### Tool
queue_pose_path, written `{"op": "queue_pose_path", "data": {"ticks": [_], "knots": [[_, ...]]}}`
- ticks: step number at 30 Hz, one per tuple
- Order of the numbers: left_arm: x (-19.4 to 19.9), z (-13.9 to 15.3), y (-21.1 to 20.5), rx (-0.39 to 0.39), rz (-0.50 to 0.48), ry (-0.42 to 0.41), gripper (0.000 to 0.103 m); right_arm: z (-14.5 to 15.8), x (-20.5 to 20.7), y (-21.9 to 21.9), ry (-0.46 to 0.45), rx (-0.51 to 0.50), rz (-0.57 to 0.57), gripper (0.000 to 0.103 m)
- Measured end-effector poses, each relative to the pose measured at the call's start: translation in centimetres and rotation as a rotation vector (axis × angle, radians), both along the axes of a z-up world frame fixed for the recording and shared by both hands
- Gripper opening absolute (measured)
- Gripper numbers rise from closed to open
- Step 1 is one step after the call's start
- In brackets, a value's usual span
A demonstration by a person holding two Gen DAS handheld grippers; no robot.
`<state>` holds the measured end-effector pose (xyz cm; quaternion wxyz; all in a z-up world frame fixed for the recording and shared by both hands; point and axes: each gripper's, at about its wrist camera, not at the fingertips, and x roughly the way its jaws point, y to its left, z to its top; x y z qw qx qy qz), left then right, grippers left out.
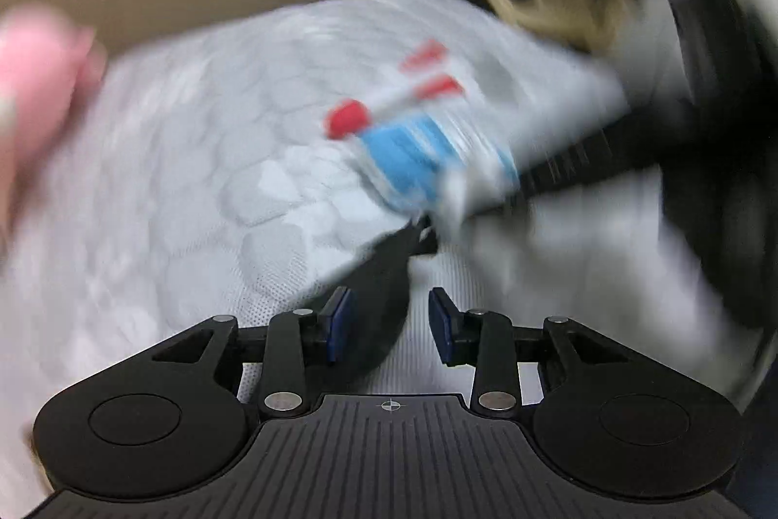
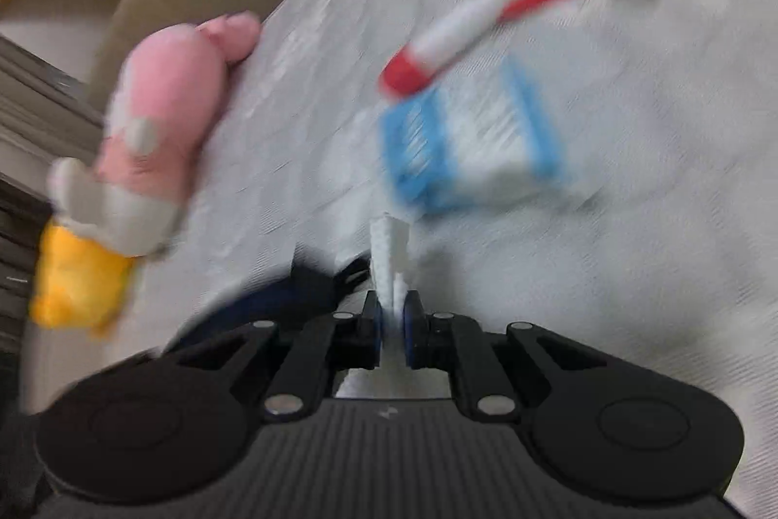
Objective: Clean container
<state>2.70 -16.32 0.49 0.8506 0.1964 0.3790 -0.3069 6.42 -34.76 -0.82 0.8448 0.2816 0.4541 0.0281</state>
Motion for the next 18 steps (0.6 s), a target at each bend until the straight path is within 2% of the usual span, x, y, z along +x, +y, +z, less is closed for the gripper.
{"op": "queue_pose_path", "data": {"ticks": [1,2,4,6,7,9,11,12,13,15,18], "knots": [[-1.5,-1.0,-1.1,0.056,-0.066,-0.025,0.038,0.9,-0.7,-0.1,-0.038,-0.063,-0.018,0.010],[-3.0,-2.0,-2.1,0.110,-0.130,-0.047,0.040,2.0,-1.2,-0.2,-0.080,-0.056,-0.024,0.010],[-5.2,-3.7,-3.4,0.167,-0.212,-0.025,0.046,3.6,-2.2,0.0,-0.141,0.017,0.004,0.010],[-5.9,-4.0,-3.7,0.177,-0.231,-0.015,0.047,4.2,-3.0,0.9,-0.168,0.137,0.083,0.010],[-6.2,-4.1,-3.8,0.181,-0.238,-0.009,0.049,3.8,-2.9,2.1,-0.143,0.139,0.129,0.010],[-5.2,-3.3,-3.3,0.146,-0.184,0.044,0.057,2.5,-2.1,4.4,-0.068,0.106,0.214,0.010],[-4.2,-2.0,-1.2,0.111,-0.100,0.109,0.060,0.6,-1.0,6.4,0.020,0.056,0.278,0.010],[-3.7,-1.3,-0.2,0.093,-0.058,0.142,0.065,-0.3,-0.8,6.9,0.057,0.028,0.292,0.010],[-3.2,-0.6,0.9,0.076,-0.016,0.173,0.074,-0.9,-0.7,6.9,0.083,-0.014,0.296,0.010],[-2.4,1.6,4.7,0.036,0.088,0.182,0.081,-1.5,-0.7,6.5,0.096,-0.136,0.282,0.010],[-0.7,5.0,11.4,-0.057,0.298,0.157,0.094,-1.1,-0.9,4.6,0.092,-0.130,0.205,0.010]]}}
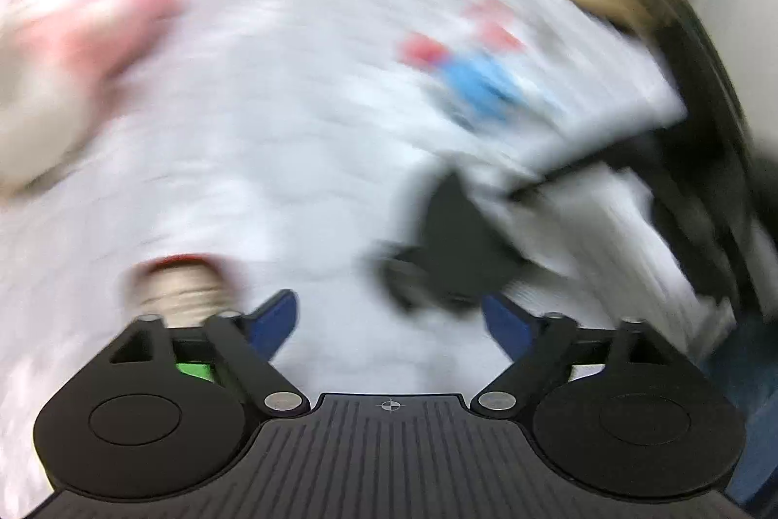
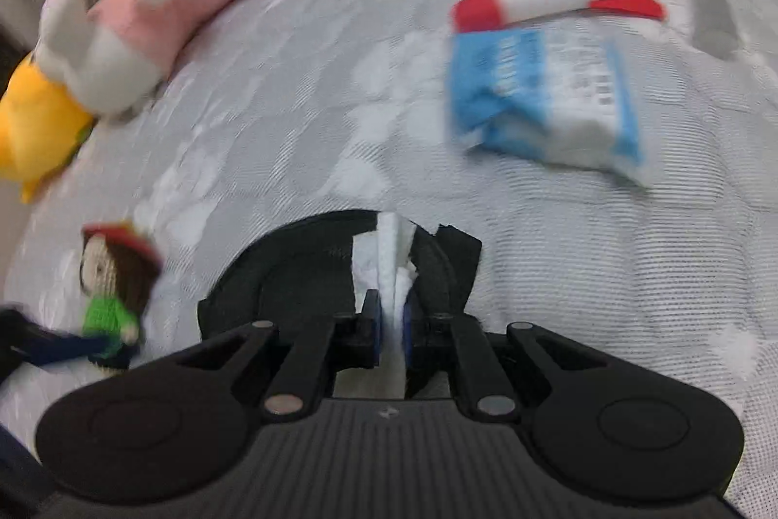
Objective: Clean container
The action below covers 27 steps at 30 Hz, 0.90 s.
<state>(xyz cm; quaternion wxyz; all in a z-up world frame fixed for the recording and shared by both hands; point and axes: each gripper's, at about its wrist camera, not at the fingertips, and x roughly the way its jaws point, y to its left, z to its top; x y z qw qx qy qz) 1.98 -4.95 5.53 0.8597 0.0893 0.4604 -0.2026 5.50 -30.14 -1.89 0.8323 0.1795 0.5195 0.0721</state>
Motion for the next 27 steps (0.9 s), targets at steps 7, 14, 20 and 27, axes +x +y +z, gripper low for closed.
{"op": "queue_pose_path", "data": {"ticks": [7,14,20,27], "knots": [[4.1,-1.5,10.4,0.022,0.349,0.148,0.094,2.3,-0.8,0.4,-0.104,-0.048,-0.034,0.010],[7.7,-7.9,6.3,0.125,0.252,0.260,0.094,2.9,-1.1,7.9,-0.082,0.245,0.183,0.010],[8.3,-9.0,4.3,0.154,0.177,0.193,0.069,-1.1,0.9,10.2,-0.023,-0.027,0.229,0.010],[7.5,-7.9,0.2,-0.081,-0.017,0.203,0.069,0.3,1.4,4.4,-0.069,-0.002,-0.011,0.010]]}}
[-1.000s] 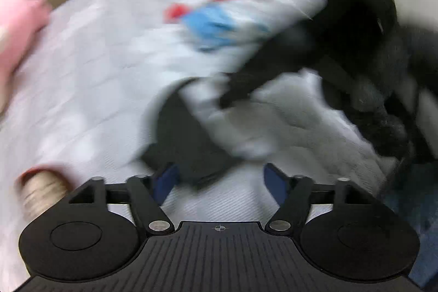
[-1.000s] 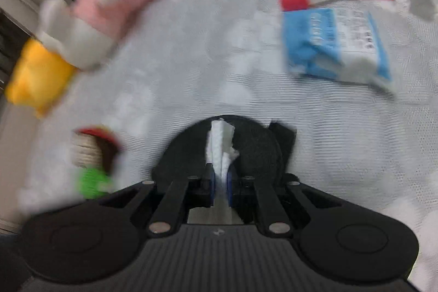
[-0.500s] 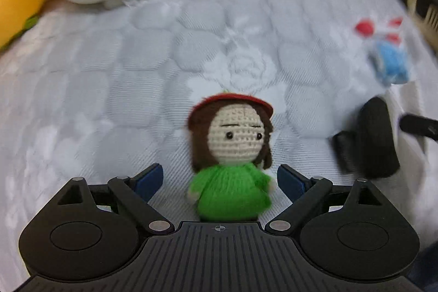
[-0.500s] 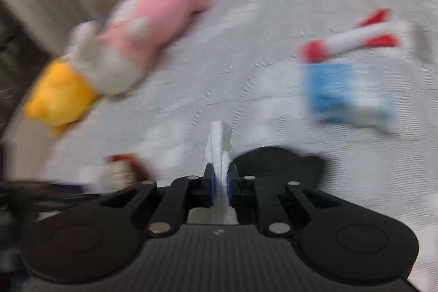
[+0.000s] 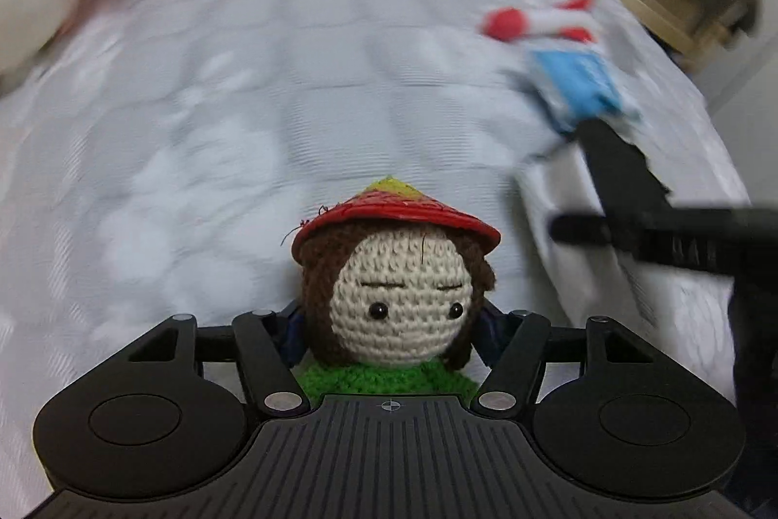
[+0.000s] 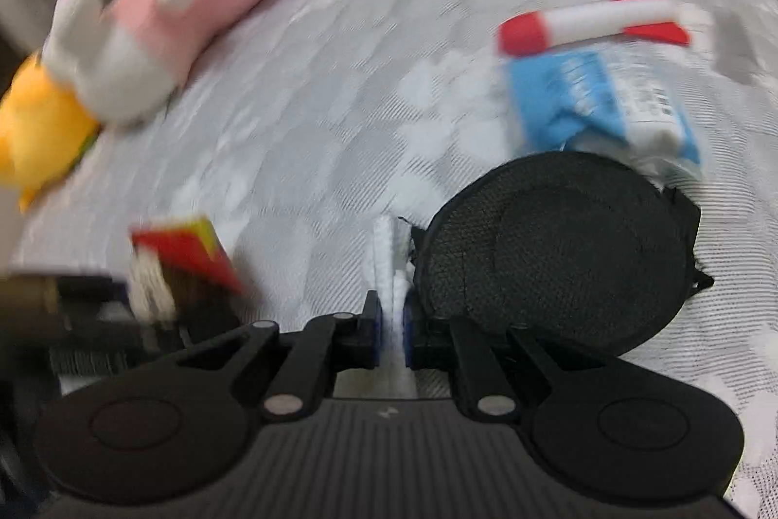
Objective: Clean container
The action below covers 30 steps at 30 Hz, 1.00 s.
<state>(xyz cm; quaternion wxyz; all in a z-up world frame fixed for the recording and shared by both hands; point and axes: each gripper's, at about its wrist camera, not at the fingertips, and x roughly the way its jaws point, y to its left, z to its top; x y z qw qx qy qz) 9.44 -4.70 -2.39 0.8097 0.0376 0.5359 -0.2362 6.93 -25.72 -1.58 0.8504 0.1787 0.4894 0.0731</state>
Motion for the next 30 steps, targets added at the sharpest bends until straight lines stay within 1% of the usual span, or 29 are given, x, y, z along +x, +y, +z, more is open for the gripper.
{"op": "queue_pose_path", "data": {"ticks": [2,4,8,10,11,13,15,18,22,26,28,29,30], "knots": [[-0.5,0.6,-0.2,0.024,-0.016,-0.007,0.071,1.0,-0.3,-0.4,-0.039,0.041,-0.013,0.010],[-1.4,1.7,0.8,0.034,0.013,-0.001,0.095,2.5,-0.5,0.1,-0.093,0.087,0.002,0.010],[-3.4,4.1,3.0,0.018,0.071,-0.027,0.094,4.5,-0.2,2.9,-0.185,0.223,0.107,0.010],[-3.9,4.7,3.2,-0.001,0.084,-0.013,0.094,4.2,0.7,5.0,-0.167,0.290,0.180,0.010],[-4.1,4.7,3.4,-0.002,0.087,-0.008,0.094,3.9,1.1,6.1,-0.148,0.274,0.210,0.010],[-4.5,4.6,3.6,0.000,0.090,0.000,0.094,3.2,1.3,7.5,-0.125,0.158,0.236,0.010],[-4.9,4.7,3.9,-0.008,0.097,0.013,0.094,2.4,1.3,7.2,-0.101,0.131,0.229,0.010],[-5.1,4.6,3.2,-0.025,0.101,0.013,0.094,2.3,0.7,5.2,-0.076,0.150,0.198,0.010],[-5.3,5.2,3.4,-0.017,0.113,-0.020,0.095,1.9,-1.0,3.5,-0.037,0.082,0.174,0.011],[-5.7,5.9,3.8,-0.002,0.143,-0.057,0.095,0.3,-1.7,3.0,0.042,-0.012,0.133,0.011],[-5.8,6.2,4.2,0.000,0.162,-0.074,0.096,0.5,-2.1,3.3,0.033,-0.020,0.140,0.011],[-5.7,6.4,4.7,-0.005,0.184,-0.084,0.096,1.0,-2.3,3.6,0.014,0.009,0.150,0.011],[-5.6,6.6,5.2,-0.010,0.207,-0.092,0.097,1.7,-2.5,4.0,-0.007,0.066,0.167,0.011]]}}
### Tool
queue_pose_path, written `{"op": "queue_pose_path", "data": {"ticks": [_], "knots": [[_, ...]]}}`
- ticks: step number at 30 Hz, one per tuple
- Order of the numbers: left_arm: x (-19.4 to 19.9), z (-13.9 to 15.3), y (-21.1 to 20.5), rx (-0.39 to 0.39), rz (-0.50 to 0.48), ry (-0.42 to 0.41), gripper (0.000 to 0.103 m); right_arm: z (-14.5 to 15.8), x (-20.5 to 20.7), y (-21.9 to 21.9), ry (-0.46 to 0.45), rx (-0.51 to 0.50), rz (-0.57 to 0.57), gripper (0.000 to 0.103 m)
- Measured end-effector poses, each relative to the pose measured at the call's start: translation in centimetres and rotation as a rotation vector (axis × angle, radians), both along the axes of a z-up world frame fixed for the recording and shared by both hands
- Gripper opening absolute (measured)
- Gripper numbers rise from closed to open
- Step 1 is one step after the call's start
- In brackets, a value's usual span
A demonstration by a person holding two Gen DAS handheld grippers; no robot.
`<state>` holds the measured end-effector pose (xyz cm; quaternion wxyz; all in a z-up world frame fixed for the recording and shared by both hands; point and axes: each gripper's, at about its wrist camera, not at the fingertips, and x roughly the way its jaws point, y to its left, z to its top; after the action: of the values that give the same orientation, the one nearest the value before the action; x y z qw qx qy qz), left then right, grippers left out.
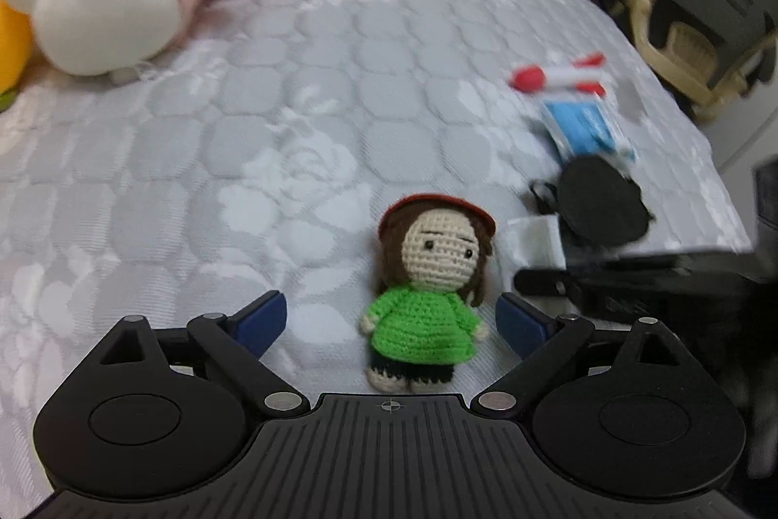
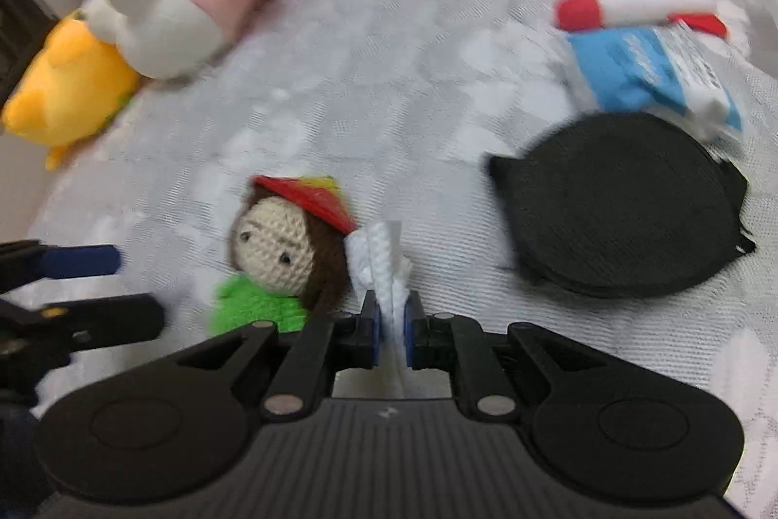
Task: Clean container
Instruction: 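Grasp the crocheted doll in green with the left tool and lift it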
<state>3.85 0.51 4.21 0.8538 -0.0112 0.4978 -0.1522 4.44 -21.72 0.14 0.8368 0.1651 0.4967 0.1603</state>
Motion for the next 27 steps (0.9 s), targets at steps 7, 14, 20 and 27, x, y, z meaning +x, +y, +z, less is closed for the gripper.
{"op": "queue_pose_path", "data": {"ticks": [7,14,20,27], "knots": [[1.6,-0.5,4.1,-0.041,0.172,0.038,0.098,0.4,0.0,5.2,-0.014,0.090,0.123,0.011],[1.9,-0.9,3.0,-0.035,0.106,0.054,0.098,-1.8,0.4,1.4,0.093,-0.011,0.047,0.012],[1.7,-2.3,1.0,0.023,0.028,0.083,0.099,-1.4,1.0,-2.6,0.110,-0.073,-0.041,0.012],[3.3,-7.4,-2.4,0.066,-0.091,0.225,0.100,1.3,1.7,-3.8,-0.063,-0.029,-0.058,0.012]]}}
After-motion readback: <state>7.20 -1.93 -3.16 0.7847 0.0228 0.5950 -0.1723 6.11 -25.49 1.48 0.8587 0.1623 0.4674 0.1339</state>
